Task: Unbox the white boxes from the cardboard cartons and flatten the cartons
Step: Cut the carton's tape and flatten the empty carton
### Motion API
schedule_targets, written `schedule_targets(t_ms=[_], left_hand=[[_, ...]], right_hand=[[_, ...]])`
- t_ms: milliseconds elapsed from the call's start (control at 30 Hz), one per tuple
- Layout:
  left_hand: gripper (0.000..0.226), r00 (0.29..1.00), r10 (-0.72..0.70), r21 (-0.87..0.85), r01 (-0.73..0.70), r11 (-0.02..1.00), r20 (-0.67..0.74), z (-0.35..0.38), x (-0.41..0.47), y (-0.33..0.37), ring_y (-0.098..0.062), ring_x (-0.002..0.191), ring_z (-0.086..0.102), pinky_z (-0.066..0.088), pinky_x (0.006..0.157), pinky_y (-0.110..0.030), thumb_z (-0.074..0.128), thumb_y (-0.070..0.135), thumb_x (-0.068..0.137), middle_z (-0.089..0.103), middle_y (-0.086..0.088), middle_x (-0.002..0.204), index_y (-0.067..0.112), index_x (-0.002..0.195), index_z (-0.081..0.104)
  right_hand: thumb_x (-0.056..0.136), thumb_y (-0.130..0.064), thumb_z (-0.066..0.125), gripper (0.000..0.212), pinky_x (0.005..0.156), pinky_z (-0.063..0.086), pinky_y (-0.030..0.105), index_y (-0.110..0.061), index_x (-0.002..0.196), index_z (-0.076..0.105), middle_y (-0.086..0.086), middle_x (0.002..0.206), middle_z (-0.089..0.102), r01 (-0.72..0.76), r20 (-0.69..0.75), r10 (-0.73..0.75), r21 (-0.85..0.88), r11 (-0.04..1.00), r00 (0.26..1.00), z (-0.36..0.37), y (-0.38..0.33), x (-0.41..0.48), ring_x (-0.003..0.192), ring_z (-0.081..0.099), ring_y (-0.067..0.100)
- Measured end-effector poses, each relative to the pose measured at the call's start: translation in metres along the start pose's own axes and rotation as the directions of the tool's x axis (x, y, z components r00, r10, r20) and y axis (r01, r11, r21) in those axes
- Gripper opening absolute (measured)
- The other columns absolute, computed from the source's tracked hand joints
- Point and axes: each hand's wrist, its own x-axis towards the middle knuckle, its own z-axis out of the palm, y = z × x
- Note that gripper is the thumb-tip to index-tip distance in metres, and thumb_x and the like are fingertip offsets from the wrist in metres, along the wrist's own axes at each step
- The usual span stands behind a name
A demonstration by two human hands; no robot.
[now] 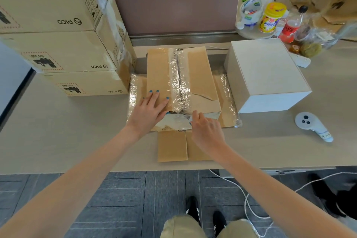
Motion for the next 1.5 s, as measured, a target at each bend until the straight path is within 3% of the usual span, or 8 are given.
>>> schedule_targets(t_ms=[233,400,500,633,800,1167,1333,1500], left_hand=[[0.048,0.998,-0.053,-0.058,0.054,0.997,0.015,0.002,-0.004,0.003,-0.042,0.124,0.054,0.052,0.093,-0.052,0.031,0.042,0.103,0.054,-0.023,0.137,0.015,0.132,0.059],[0.065,0.979,-0.150,-0.218,0.179,0.959,0.140,-0.003,-0.004,0.011,-0.041,0.144,0.028,0.022,0.118,-0.057,0.024,0.057,0.097,0.033,-0.019,0.155,0.018,0.145,0.044],[0.071,0.980,-0.120,-0.280,0.161,0.946,0.156,-0.003,-0.002,0.019,-0.035,0.151,0.010,0.011,0.122,-0.055,0.025,0.064,0.093,0.017,-0.009,0.164,0.025,0.152,0.032],[0.067,0.989,-0.076,-0.245,0.106,0.964,0.129,0.007,-0.005,0.026,-0.031,0.153,0.006,0.012,0.122,-0.055,0.037,0.055,0.099,0.012,-0.005,0.166,0.027,0.157,0.021],[0.069,0.992,-0.079,-0.150,0.094,0.984,0.102,0.016,-0.007,0.024,-0.031,0.151,0.016,0.018,0.120,-0.053,0.053,0.041,0.098,0.020,-0.005,0.164,0.028,0.157,0.022],[0.063,0.995,-0.072,-0.161,0.082,0.983,0.070,0.017,-0.008,0.020,-0.032,0.149,0.023,0.024,0.118,-0.053,0.053,0.041,0.098,0.028,-0.005,0.161,0.027,0.155,0.029],[0.061,0.992,-0.069,-0.172,0.086,0.981,0.102,0.017,-0.009,0.020,-0.031,0.151,0.015,0.019,0.120,-0.053,0.037,0.049,0.101,0.021,-0.005,0.164,0.028,0.157,0.022],[0.068,0.982,-0.066,-0.215,0.104,0.971,0.177,0.012,-0.008,0.022,-0.028,0.153,0.000,0.006,0.123,-0.052,0.023,0.062,0.098,0.006,-0.002,0.167,0.031,0.158,0.011]], right_hand=[[0.080,0.000,0.059,0.015,0.044,0.022,0.026,-0.008,0.089,0.050,-0.002,0.063,0.042,0.018,-0.104,-0.017,0.007,1.000,0.994,0.006,0.000,-0.008,0.044,0.032,0.015],[0.071,-0.002,0.071,0.024,0.042,0.020,0.024,-0.011,0.080,0.051,-0.009,0.060,0.030,0.031,-0.161,-0.019,0.069,0.997,0.987,0.001,0.005,-0.011,0.040,0.026,0.013],[0.086,-0.007,0.061,0.011,0.047,0.025,0.027,-0.010,0.088,0.050,-0.006,0.065,0.038,0.037,-0.146,-0.030,0.047,0.998,0.989,0.002,0.003,-0.006,0.047,0.033,0.016],[0.097,-0.011,0.043,0.011,0.057,0.032,0.031,-0.008,0.106,0.049,0.003,0.083,0.056,0.058,-0.087,-0.052,0.060,0.997,0.995,0.002,0.006,-0.005,0.060,0.047,0.020],[0.082,-0.007,0.064,0.017,0.045,0.022,0.025,-0.009,0.096,0.055,0.000,0.071,0.056,0.064,-0.087,-0.066,-0.024,0.998,0.994,0.005,0.011,-0.003,0.052,0.054,0.018],[0.058,-0.006,0.083,0.036,0.041,0.017,0.024,-0.010,0.082,0.057,-0.003,0.057,0.050,-0.017,-0.164,0.001,-0.093,0.995,0.986,0.008,0.021,-0.012,0.039,0.043,0.014],[0.091,-0.011,0.055,0.013,0.051,0.030,0.028,-0.009,0.103,0.051,-0.001,0.074,0.051,-0.026,-0.083,0.025,-0.009,1.000,0.996,0.001,0.034,-0.015,0.054,0.042,0.018],[0.091,-0.017,0.058,0.009,0.044,0.028,0.025,-0.010,0.091,0.053,-0.003,0.065,0.051,0.032,-0.220,-0.004,0.124,0.992,0.975,0.002,0.034,-0.024,0.045,0.035,0.014]])
